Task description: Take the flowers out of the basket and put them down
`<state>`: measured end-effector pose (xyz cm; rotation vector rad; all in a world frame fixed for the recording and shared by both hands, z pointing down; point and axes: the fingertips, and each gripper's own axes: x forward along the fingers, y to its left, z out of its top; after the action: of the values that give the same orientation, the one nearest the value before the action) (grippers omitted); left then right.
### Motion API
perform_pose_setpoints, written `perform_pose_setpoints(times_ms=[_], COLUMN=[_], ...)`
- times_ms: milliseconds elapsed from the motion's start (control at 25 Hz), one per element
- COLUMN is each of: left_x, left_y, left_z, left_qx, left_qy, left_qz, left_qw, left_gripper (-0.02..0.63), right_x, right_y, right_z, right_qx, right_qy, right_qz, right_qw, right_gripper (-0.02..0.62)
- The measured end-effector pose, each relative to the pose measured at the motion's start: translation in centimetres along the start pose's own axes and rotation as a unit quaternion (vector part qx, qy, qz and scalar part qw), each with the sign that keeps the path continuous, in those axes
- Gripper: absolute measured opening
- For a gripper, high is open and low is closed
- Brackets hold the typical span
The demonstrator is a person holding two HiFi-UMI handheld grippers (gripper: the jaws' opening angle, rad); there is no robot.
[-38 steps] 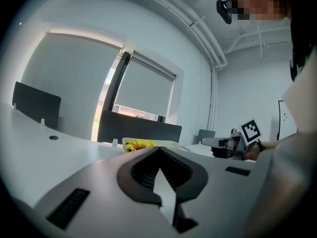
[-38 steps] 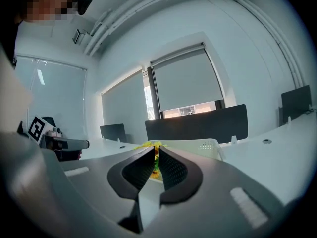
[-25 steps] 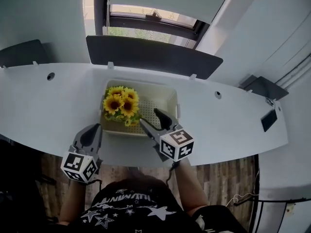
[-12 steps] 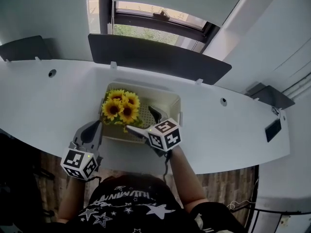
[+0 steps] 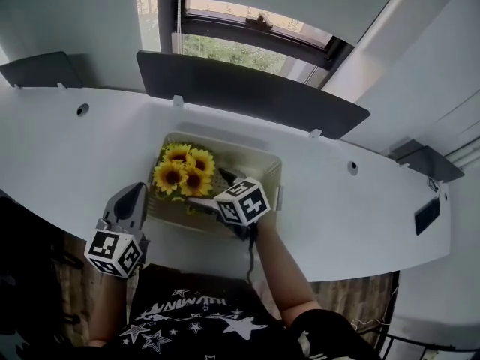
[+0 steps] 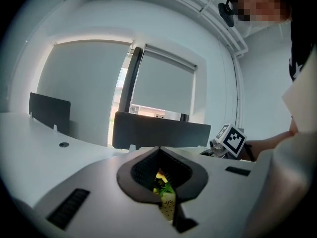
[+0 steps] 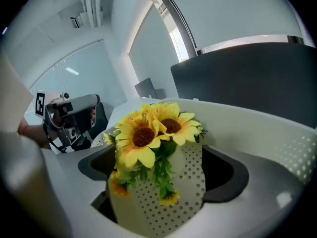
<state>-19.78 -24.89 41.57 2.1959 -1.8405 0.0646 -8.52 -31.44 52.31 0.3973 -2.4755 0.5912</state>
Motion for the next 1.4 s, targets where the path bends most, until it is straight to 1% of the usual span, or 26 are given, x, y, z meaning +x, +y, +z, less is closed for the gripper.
perform_pose_setpoints(times_ms=[120, 320, 440, 560, 720, 880, 1120, 1280, 1400], left_x=[0.4, 1.1, 1.5, 1.7, 2.1, 2.3, 2.8, 2.9, 2.9], left_y=[0.4, 1.2, 1.0, 1.1, 1.9, 2.4, 2.7, 2.2, 2.1], left_z=[-0.2, -1.1, -1.3, -1.3, -1.0, -0.8, -0.7, -1.0, -1.0], left_qx=[0.004, 0.015, 0.016, 0.017, 0.021, 0.021, 0.02, 0.018, 0.016], left_qy=[0.005, 0.028, 0.036, 0.038, 0.04, 0.041, 0.041, 0.041, 0.042], left_qz=[0.002, -0.022, -0.037, -0.049, -0.057, -0.061, -0.062, -0.062, -0.06], left_qw=[1.0, 0.9993, 0.9985, 0.998, 0.9973, 0.9971, 0.9971, 0.9971, 0.9971], left_gripper=[0.009, 0.009, 0.009, 0.009, 0.009, 0.009, 0.009, 0.009, 0.009], right_x=[0.6, 2.6, 3.3, 3.9, 5.2, 6.2, 7.4, 7.4, 8.0], right_y=[-0.5, 0.4, 0.9, 0.8, 0.8, 0.0, -0.5, 0.1, -0.4], right_z=[-0.6, -1.0, -1.6, -1.0, -1.8, -2.5, -3.1, -3.0, -3.4], right_qx=[-0.014, -0.056, -0.06, -0.061, -0.059, -0.075, -0.089, -0.082, -0.084], right_qy=[0.02, 0.024, 0.024, -0.004, 0.014, 0.025, 0.028, 0.03, 0.03], right_qz=[0.003, 0.026, 0.036, 0.035, 0.037, 0.017, 0.026, 0.036, 0.038], right_qw=[1.0, 0.998, 0.997, 0.998, 0.997, 0.997, 0.995, 0.996, 0.995], right_gripper=[0.509, 0.509, 0.509, 0.509, 0.509, 0.509, 0.509, 0.509, 0.509])
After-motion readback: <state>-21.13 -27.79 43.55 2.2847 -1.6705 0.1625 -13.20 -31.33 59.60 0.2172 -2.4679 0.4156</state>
